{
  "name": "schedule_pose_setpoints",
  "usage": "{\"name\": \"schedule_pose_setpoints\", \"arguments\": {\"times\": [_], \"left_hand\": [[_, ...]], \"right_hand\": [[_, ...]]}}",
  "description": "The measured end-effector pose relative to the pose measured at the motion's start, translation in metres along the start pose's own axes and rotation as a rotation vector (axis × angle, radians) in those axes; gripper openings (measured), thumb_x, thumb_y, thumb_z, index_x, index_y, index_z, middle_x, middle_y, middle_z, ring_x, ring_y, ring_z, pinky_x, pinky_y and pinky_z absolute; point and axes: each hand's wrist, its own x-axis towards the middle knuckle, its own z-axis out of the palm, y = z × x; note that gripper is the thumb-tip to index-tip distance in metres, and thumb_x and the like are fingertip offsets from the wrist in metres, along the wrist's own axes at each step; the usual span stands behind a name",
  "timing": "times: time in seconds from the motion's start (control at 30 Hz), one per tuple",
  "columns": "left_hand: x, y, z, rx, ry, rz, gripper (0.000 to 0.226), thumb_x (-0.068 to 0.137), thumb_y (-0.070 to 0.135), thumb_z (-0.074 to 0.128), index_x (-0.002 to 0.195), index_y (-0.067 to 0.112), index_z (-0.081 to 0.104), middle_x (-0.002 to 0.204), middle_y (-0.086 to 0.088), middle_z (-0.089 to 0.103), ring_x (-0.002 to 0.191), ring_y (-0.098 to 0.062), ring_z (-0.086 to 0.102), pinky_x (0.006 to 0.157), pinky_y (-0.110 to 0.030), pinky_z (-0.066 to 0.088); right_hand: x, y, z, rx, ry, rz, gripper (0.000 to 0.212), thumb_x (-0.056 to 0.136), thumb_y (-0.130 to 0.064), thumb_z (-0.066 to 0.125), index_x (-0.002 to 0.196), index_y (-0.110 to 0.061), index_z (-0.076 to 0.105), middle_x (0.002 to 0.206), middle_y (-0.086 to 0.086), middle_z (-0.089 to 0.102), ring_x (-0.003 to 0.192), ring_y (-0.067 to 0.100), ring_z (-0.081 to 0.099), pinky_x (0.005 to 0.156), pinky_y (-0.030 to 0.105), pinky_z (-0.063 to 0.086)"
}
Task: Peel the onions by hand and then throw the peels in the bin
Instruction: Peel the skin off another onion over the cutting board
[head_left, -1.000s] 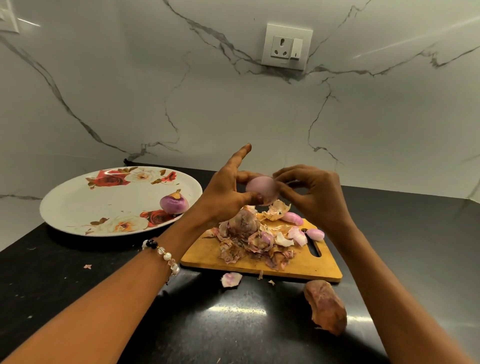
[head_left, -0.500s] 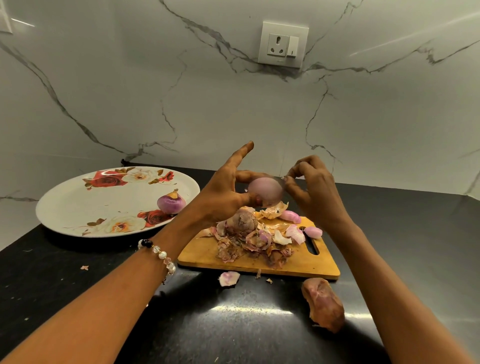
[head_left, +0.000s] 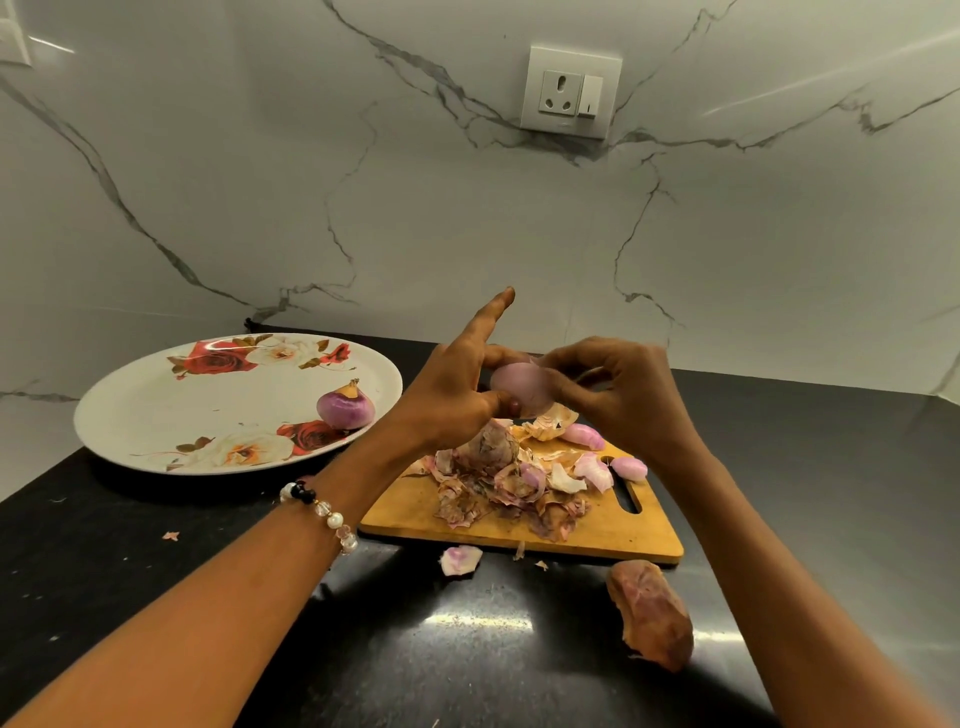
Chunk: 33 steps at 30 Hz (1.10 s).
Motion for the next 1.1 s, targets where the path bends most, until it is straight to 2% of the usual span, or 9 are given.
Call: {"name": "schedule_pose_setpoints", "arguments": {"times": [0.13, 0.3, 0.43, 0.57, 0.67, 0.83, 0.97, 1.03, 1.1], "left_hand": [[-0.001, -0.002, 0.002, 0.045, 0.016, 0.023, 0.102, 0.075, -0.007, 0.074, 0.151, 0.019, 0.011, 0.13, -0.01, 0.06, 0.117, -0.022, 0.056, 0.079, 0.004, 0.031], [0.0, -0.002, 0.003, 0.07, 0.043, 0.037, 0.101, 0.075, -0.008, 0.074, 0.151, 0.017, 0.013, 0.132, -0.01, 0.058, 0.118, -0.024, 0.057, 0.087, -0.004, 0.03], [0.0, -0.003, 0.004, 0.055, 0.032, 0.031, 0.099, 0.076, -0.01, 0.072, 0.152, 0.017, 0.013, 0.131, -0.01, 0.059, 0.119, -0.025, 0.056, 0.101, -0.015, 0.028], [0.0, -0.004, 0.004, 0.039, 0.016, 0.023, 0.102, 0.075, -0.007, 0.074, 0.152, 0.016, 0.011, 0.131, -0.01, 0.059, 0.121, -0.024, 0.055, 0.089, -0.006, 0.032], [0.0, -0.004, 0.003, 0.019, 0.016, 0.02, 0.103, 0.075, -0.007, 0.074, 0.152, 0.017, 0.009, 0.133, -0.008, 0.058, 0.125, -0.024, 0.052, 0.089, -0.007, 0.034], [0.001, 0.001, -0.001, 0.025, 0.029, 0.024, 0.104, 0.075, -0.008, 0.074, 0.152, 0.018, 0.009, 0.141, -0.006, 0.05, 0.127, -0.021, 0.05, 0.101, -0.022, 0.036], [0.001, 0.001, -0.001, 0.048, 0.051, 0.045, 0.102, 0.075, -0.007, 0.074, 0.151, 0.016, 0.011, 0.144, -0.007, 0.046, 0.126, -0.021, 0.05, 0.099, -0.014, 0.031], [0.001, 0.0, -0.001, 0.057, 0.046, 0.053, 0.102, 0.075, -0.007, 0.074, 0.151, 0.016, 0.01, 0.139, -0.009, 0.051, 0.122, -0.022, 0.054, 0.1, -0.016, 0.032], [0.001, -0.002, 0.001, 0.066, 0.05, 0.061, 0.103, 0.075, -0.006, 0.075, 0.151, 0.016, 0.01, 0.132, -0.01, 0.058, 0.119, -0.023, 0.056, 0.095, -0.009, 0.03]], "right_hand": [[-0.002, -0.002, 0.006, -0.025, 0.012, -0.002, 0.015, 0.081, -0.004, 0.075, 0.096, 0.0, 0.074, 0.086, 0.006, 0.072, 0.07, 0.007, 0.065, 0.07, 0.012, 0.054], [-0.001, -0.002, 0.007, -0.039, 0.025, -0.009, 0.01, 0.08, -0.003, 0.075, 0.088, 0.001, 0.075, 0.083, 0.011, 0.072, 0.07, 0.016, 0.068, 0.074, 0.019, 0.056], [-0.002, -0.003, 0.007, -0.043, 0.061, -0.025, 0.008, 0.08, 0.0, 0.074, 0.088, 0.003, 0.074, 0.081, 0.01, 0.072, 0.067, 0.011, 0.064, 0.072, 0.01, 0.054], [-0.003, 0.001, 0.006, -0.017, 0.074, 0.006, 0.009, 0.081, 0.002, 0.073, 0.09, 0.001, 0.074, 0.082, -0.002, 0.066, 0.07, 0.0, 0.061, 0.071, 0.005, 0.051], [-0.002, 0.007, 0.004, 0.075, 0.079, 0.064, 0.01, 0.084, 0.001, 0.07, 0.094, 0.0, 0.073, 0.086, 0.001, 0.068, 0.073, 0.005, 0.066, 0.071, 0.013, 0.055], [0.001, 0.012, -0.003, 0.283, 0.028, 0.173, 0.014, 0.091, -0.005, 0.063, 0.102, -0.001, 0.07, 0.089, 0.008, 0.072, 0.079, 0.016, 0.071, 0.073, 0.025, 0.059], [0.0, 0.01, -0.001, 0.22, -0.033, 0.125, 0.018, 0.086, -0.008, 0.069, 0.104, -0.006, 0.071, 0.095, 0.003, 0.072, 0.087, 0.014, 0.071, 0.078, 0.025, 0.058], [0.0, 0.011, 0.002, 0.176, -0.009, 0.114, 0.016, 0.085, -0.007, 0.071, 0.1, -0.004, 0.072, 0.092, 0.004, 0.072, 0.085, 0.015, 0.071, 0.077, 0.028, 0.06], [0.0, 0.012, 0.005, 0.143, 0.02, 0.11, 0.012, 0.085, -0.005, 0.071, 0.097, -0.002, 0.071, 0.091, 0.007, 0.072, 0.083, 0.018, 0.07, 0.075, 0.032, 0.06]]}}
